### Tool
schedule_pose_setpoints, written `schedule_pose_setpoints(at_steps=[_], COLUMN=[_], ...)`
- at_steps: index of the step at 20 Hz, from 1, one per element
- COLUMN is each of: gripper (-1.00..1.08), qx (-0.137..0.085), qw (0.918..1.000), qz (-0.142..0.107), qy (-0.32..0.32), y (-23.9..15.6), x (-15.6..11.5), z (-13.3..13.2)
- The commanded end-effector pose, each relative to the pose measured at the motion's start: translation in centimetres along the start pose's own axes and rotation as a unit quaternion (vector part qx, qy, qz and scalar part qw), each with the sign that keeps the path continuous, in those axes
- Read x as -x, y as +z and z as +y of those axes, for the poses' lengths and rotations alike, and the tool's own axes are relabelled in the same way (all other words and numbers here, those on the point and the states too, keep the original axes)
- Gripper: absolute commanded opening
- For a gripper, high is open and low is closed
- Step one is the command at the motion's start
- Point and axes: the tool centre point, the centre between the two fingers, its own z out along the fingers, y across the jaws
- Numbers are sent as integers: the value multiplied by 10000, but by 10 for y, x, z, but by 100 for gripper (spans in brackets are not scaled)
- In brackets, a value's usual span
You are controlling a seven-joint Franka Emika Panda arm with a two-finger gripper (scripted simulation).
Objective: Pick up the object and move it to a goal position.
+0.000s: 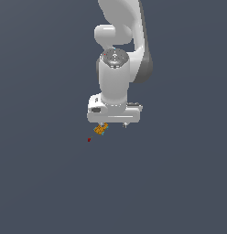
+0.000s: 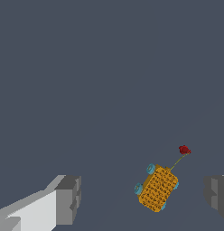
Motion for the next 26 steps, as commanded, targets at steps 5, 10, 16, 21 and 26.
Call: schedule_pose_setpoints(at_steps=[5,10,16,21,26], gripper=[100,100,100,100,100], qx=[3,16,6,-25,-59], qw=[10000,9999,9999,9991,9943], qz=[36,108,95,62,4], qy=[12,-31,56,423,1062], y=[-4,-14,-8,10,41], x=[1,1,2,9,23], z=[4,9,11,21,38])
